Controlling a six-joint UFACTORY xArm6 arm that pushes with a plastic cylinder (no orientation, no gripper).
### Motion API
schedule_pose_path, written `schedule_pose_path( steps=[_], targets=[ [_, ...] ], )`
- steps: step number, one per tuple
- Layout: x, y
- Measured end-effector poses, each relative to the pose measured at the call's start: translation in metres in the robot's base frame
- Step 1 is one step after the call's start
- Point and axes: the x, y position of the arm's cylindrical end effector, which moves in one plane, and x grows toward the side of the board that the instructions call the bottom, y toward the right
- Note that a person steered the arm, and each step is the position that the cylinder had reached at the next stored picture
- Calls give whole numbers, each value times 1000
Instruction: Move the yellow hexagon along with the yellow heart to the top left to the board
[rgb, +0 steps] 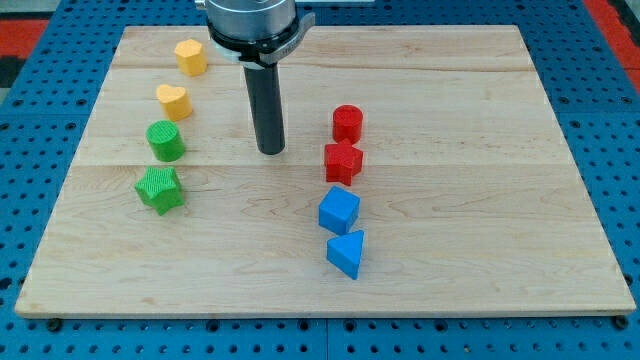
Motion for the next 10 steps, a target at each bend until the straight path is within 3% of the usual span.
schedule_pose_path(
  steps=[2,4,7,10],
  targets=[
    [-2,-59],
    [-51,-107],
    [-65,-183],
    [-82,-131]
  ],
)
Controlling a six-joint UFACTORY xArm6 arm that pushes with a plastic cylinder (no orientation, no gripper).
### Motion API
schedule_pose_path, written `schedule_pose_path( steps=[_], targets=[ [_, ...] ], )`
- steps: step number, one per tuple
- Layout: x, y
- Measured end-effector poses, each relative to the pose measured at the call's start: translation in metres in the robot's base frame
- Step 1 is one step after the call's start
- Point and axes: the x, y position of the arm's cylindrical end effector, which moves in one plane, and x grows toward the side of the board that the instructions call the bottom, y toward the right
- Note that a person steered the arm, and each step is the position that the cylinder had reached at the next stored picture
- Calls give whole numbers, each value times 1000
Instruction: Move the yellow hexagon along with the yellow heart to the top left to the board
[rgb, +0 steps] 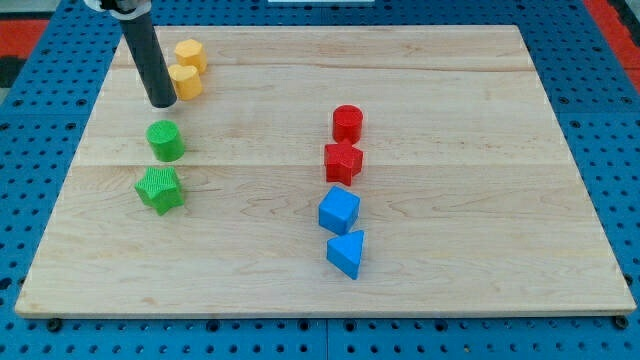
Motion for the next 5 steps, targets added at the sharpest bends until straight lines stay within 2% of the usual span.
schedule_pose_path(
  steps=[1,2,3,5],
  targets=[
    [-19,16],
    [-56,67],
    [-56,68],
    [-85,79]
  ],
)
